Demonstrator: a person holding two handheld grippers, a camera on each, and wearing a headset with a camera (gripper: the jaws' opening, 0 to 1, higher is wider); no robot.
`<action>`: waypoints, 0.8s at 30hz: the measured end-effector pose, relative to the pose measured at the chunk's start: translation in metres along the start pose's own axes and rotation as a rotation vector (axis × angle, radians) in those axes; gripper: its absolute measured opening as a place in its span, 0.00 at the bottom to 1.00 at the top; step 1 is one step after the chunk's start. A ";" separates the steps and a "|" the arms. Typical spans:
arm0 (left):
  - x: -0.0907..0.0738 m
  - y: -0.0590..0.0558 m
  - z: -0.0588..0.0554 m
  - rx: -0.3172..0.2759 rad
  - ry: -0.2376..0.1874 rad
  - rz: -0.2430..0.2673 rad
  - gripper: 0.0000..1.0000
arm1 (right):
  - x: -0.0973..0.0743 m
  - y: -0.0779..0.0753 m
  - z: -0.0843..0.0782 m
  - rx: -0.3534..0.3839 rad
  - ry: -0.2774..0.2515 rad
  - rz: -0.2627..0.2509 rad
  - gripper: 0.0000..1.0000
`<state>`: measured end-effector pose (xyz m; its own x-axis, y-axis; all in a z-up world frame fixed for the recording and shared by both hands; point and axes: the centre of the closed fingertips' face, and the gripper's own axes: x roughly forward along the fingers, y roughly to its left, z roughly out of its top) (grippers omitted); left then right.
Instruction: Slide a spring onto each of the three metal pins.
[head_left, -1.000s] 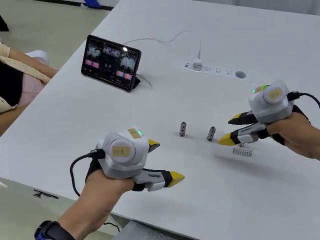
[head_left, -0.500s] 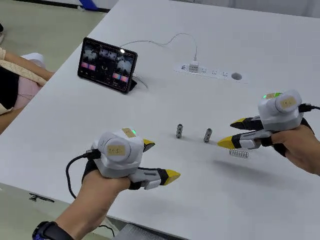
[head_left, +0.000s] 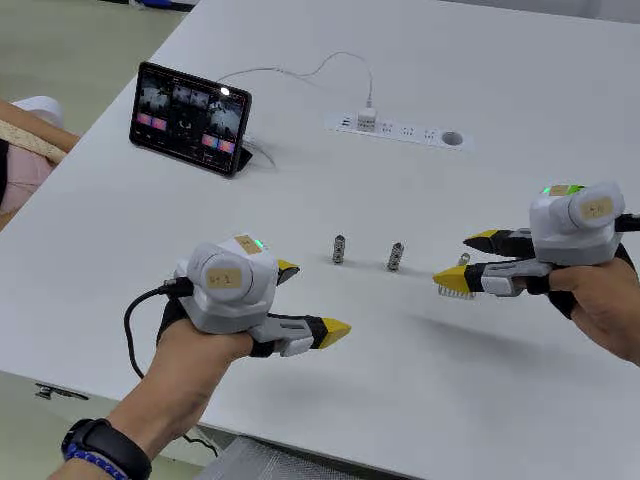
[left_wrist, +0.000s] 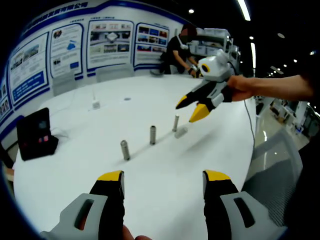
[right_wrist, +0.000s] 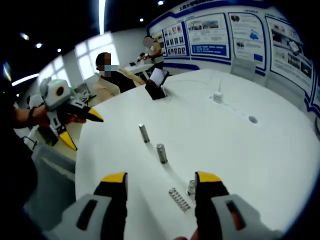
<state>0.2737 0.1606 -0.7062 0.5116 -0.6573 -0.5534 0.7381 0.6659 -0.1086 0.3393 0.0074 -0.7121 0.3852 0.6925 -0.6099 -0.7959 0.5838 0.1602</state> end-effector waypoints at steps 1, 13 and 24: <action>0.001 0.000 0.000 0.001 0.001 -0.001 0.65 | -0.003 0.000 -0.001 0.006 -0.007 -0.007 0.56; 0.011 0.000 0.005 0.015 0.003 -0.019 0.65 | -0.026 0.007 -0.007 0.053 -0.054 -0.037 0.59; 0.022 -0.003 0.010 0.031 0.009 -0.042 0.66 | -0.041 0.020 -0.019 0.086 -0.081 -0.046 0.65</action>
<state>0.2866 0.1405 -0.7095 0.4757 -0.6814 -0.5563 0.7725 0.6260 -0.1062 0.2986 -0.0177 -0.6989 0.4593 0.6940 -0.5544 -0.7347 0.6476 0.2019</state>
